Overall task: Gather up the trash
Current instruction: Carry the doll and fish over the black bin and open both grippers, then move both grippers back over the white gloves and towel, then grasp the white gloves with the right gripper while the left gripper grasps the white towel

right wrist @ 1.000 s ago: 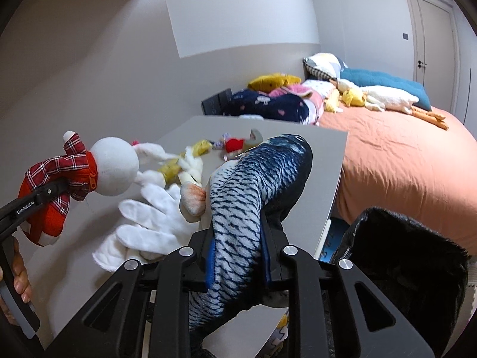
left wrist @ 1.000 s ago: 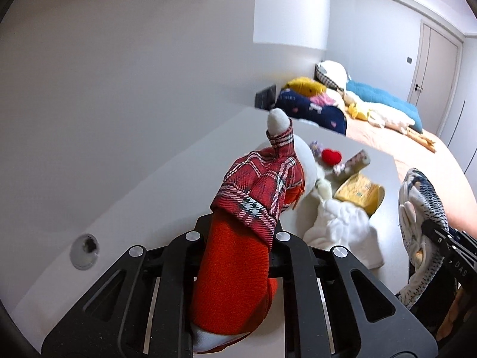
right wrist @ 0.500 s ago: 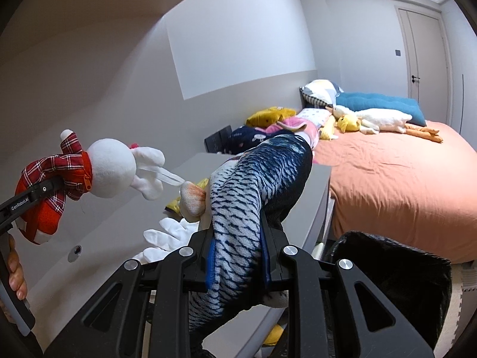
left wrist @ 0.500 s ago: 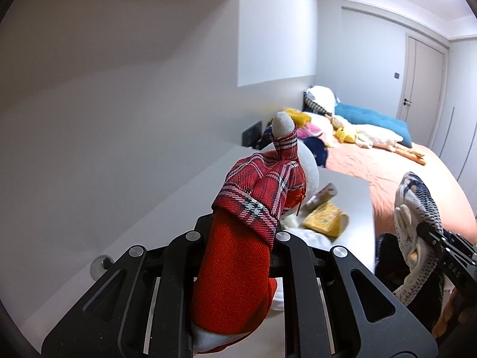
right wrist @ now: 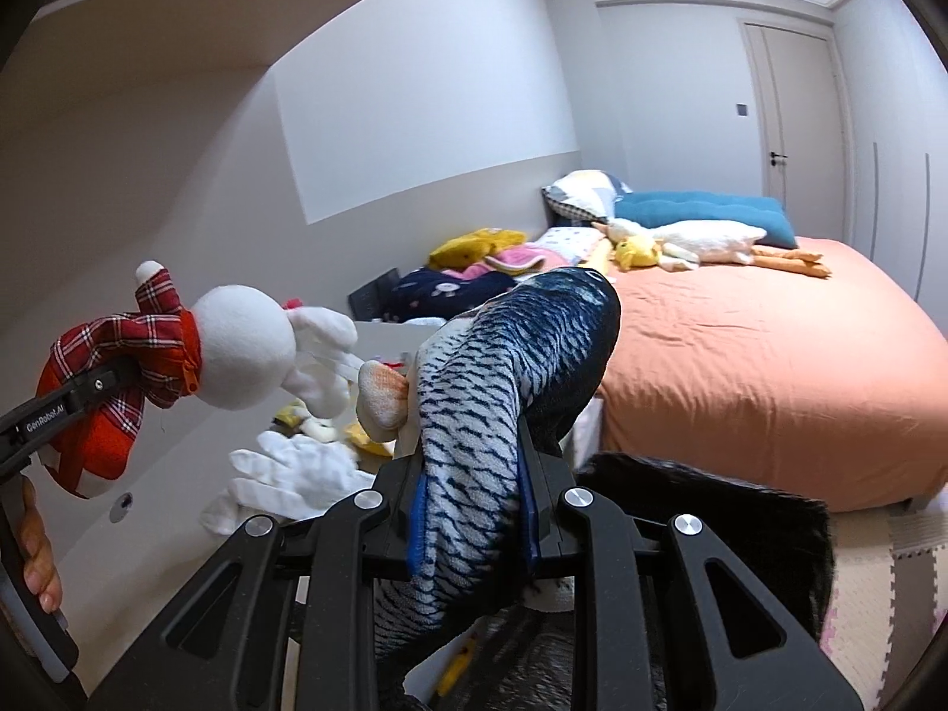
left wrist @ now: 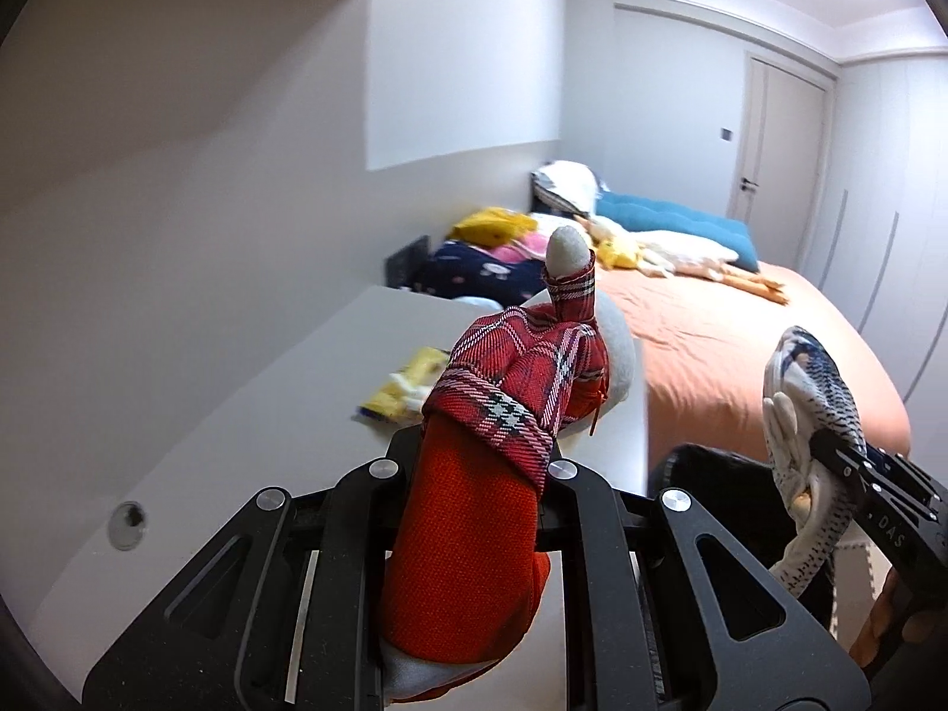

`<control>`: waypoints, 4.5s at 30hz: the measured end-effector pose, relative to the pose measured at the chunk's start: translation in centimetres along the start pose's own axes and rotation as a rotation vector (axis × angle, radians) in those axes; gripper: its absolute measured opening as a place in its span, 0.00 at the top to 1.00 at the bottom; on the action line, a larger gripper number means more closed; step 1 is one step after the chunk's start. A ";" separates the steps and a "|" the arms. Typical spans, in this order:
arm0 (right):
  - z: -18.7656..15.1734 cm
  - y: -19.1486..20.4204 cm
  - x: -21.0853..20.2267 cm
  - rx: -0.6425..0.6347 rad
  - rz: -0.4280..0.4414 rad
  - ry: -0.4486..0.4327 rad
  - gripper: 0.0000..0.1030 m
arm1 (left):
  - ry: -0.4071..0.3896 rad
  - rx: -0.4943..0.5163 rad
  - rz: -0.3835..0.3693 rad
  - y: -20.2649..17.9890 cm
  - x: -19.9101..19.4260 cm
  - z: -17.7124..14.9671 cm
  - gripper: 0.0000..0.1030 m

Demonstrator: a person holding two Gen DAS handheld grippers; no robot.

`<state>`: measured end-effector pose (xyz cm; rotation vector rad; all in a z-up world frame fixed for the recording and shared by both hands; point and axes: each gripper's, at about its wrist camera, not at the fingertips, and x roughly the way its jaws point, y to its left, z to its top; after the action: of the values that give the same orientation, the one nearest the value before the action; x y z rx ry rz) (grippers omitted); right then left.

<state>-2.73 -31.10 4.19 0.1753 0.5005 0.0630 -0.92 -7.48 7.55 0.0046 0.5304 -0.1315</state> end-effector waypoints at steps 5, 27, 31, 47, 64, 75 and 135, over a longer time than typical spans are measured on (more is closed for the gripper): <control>-0.1 -2.5 -1.0 0.026 -0.042 -0.012 0.75 | 0.021 0.032 -0.060 -3.3 1.4 -0.2 0.86; -0.9 -12.1 -3.9 0.148 -0.211 -0.032 0.73 | 0.140 0.178 -0.273 -15.9 5.5 -2.8 0.84; -0.9 -13.4 -3.8 0.168 -0.241 -0.015 0.44 | 0.220 0.215 -0.325 -18.0 7.1 -3.7 0.39; -1.3 -15.3 -4.1 0.253 -0.277 -0.059 0.20 | 0.184 0.223 -0.263 -17.0 7.7 -4.9 0.06; -1.1 -9.8 -0.1 0.150 -0.231 0.019 0.20 | 0.178 0.189 -0.194 -11.3 8.0 -4.7 0.06; -1.3 -5.0 3.1 0.079 -0.171 0.067 0.20 | 0.157 0.124 -0.126 -5.5 7.4 -4.1 0.06; -7.1 12.4 21.0 -0.203 0.077 0.420 0.88 | 0.325 -0.211 0.079 13.8 13.1 -5.4 0.06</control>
<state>12.01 -15.64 -9.61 -0.0207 0.9013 0.2277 9.32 4.77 -4.10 -0.1610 0.8654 0.0045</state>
